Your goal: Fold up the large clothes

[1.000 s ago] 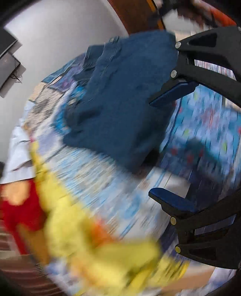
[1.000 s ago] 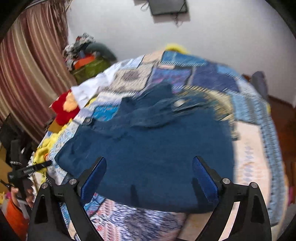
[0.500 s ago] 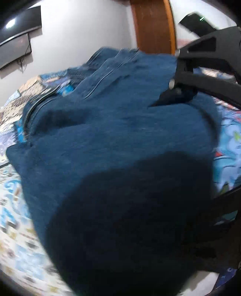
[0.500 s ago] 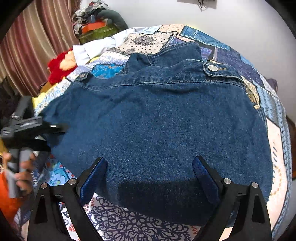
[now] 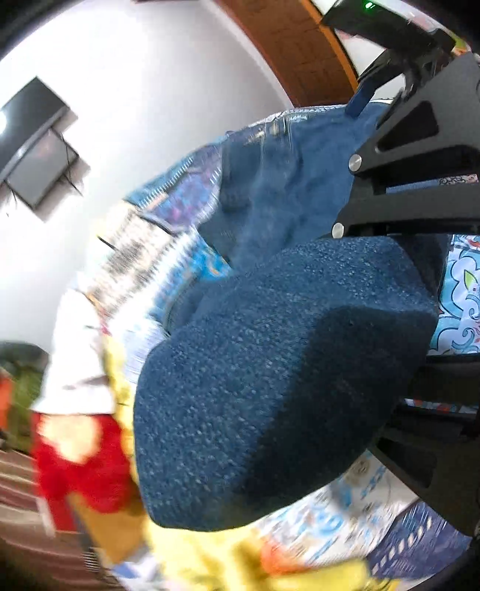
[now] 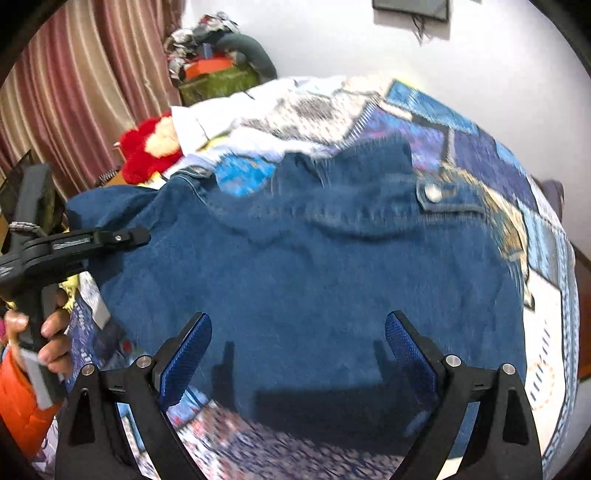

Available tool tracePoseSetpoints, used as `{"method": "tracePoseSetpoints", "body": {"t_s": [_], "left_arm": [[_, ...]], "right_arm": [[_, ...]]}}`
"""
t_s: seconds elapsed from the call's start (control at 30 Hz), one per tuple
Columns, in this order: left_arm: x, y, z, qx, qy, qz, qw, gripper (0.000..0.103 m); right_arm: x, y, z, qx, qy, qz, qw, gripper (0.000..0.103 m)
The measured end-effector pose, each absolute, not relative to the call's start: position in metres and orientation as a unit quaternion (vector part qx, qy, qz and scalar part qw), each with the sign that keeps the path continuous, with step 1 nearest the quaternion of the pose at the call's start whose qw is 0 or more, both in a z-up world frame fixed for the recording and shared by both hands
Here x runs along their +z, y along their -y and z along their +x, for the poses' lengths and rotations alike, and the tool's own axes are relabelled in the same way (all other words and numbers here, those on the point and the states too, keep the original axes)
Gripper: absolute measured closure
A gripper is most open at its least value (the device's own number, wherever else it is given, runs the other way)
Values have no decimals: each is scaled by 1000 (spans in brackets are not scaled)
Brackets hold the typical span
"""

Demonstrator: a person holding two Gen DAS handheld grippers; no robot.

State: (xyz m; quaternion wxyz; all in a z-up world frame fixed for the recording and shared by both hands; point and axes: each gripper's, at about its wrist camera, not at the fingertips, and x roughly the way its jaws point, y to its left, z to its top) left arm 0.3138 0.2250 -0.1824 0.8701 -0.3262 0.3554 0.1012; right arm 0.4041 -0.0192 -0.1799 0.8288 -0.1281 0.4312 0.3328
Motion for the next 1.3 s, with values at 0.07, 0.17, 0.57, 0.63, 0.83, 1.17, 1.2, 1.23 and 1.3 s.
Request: {"method": "tracePoseSetpoints", "body": {"t_s": [0.07, 0.17, 0.57, 0.63, 0.83, 1.17, 1.2, 1.23, 1.3], "left_arm": [[-166, -222, 307, 110, -343, -302, 883, 81], [-148, -215, 295, 132, -332, -257, 898, 81], [-136, -208, 303, 162, -337, -182, 909, 83], [-124, -196, 311, 159, -326, -159, 918, 84], [-79, -121, 349, 106, -279, -86, 950, 85], [-126, 38, 390, -25, -344, 74, 936, 85], [-143, 50, 389, -40, -371, 95, 923, 85], [-155, 56, 390, -49, -392, 108, 912, 85], [-177, 63, 388, -62, -432, 120, 892, 84]], "right_arm": [[-188, 2, 402, 341, -440, -135, 820, 9], [-221, -32, 399, 349, -484, -168, 785, 9], [-218, -28, 399, 386, -525, -117, 750, 6], [-199, 6, 402, 374, -511, -69, 771, 6], [-147, 116, 406, 310, -462, 17, 831, 6], [-113, 261, 393, 207, -434, 91, 872, 6], [-114, 269, 391, 201, -438, 93, 871, 6], [-116, 276, 389, 197, -442, 93, 870, 6], [-119, 289, 386, 190, -448, 93, 869, 6]]}}
